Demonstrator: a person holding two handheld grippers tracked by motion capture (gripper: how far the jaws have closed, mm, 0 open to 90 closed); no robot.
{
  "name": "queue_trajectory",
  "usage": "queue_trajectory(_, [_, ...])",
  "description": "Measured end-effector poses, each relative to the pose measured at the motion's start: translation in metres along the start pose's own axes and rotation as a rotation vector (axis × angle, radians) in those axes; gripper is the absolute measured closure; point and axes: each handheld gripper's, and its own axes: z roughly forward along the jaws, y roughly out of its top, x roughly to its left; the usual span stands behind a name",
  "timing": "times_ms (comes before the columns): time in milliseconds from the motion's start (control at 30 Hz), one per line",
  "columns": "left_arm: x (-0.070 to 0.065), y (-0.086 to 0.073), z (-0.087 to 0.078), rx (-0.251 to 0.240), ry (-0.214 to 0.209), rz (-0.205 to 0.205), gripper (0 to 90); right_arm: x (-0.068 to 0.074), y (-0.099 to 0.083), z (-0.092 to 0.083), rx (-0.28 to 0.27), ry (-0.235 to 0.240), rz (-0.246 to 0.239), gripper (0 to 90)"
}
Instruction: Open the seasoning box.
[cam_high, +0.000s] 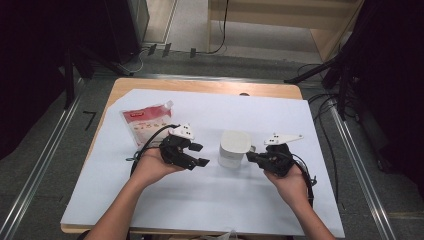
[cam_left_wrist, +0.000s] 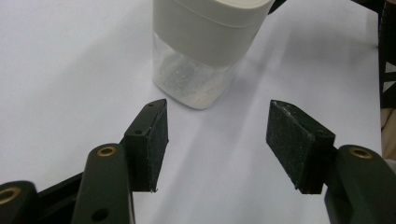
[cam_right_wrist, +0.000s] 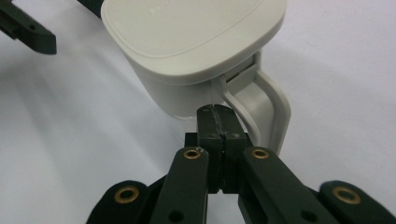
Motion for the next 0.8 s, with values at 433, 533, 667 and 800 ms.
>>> queue_trajectory(433, [0.005, 0.027, 0.007, -0.01, -0.026, 0.017, 43.4, -0.017, 0.004, 0.0, 0.049, 0.022, -0.047, 90.0])
queue_trajectory(533, [0.011, 0.036, 0.009, -0.007, -0.033, 0.025, 42.1, -0.022, 0.005, -0.001, 0.039, 0.021, -0.031, 90.0])
queue_trajectory(667, [0.018, 0.044, 0.014, -0.023, -0.055, 0.026, 35.0, -0.026, 0.007, 0.001, 0.03, 0.015, -0.025, 90.0])
queue_trajectory(800, [0.019, 0.045, 0.018, -0.01, -0.055, 0.026, 32.0, -0.024, 0.008, -0.002, 0.02, 0.018, -0.029, 90.0])
